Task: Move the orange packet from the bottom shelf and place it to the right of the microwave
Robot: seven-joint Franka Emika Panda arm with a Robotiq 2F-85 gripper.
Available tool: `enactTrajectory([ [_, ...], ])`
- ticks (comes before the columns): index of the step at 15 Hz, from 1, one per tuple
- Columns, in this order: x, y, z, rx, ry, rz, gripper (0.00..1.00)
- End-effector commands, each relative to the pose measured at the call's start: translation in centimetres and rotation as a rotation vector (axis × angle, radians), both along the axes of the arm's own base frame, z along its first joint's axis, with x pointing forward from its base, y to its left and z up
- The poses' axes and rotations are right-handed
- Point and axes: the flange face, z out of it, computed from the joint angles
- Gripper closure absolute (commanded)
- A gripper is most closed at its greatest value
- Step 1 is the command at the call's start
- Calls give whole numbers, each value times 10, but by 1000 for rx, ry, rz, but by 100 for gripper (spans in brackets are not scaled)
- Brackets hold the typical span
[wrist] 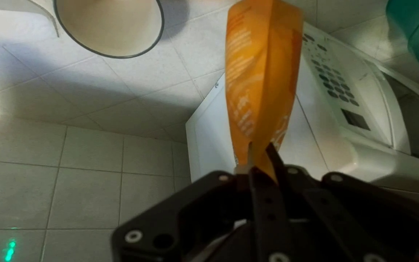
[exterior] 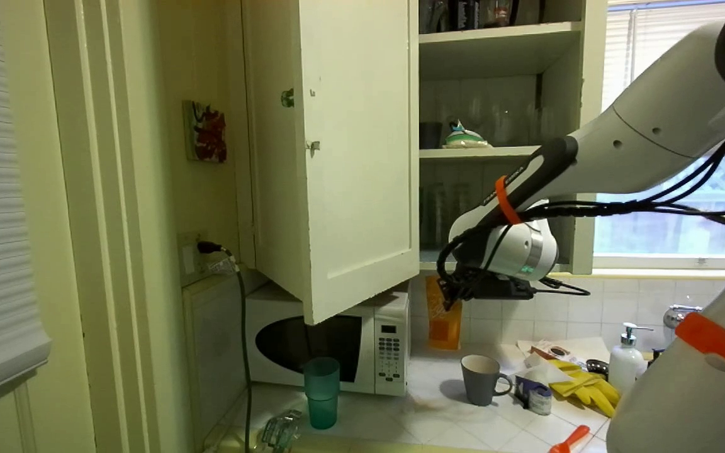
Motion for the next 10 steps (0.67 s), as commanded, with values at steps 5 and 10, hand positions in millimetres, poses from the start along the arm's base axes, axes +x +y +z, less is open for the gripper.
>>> enactTrajectory([
  [5,12,2,-36,-5,25,-53,100],
  [10,19,3,-56,-37,12,-118,100],
])
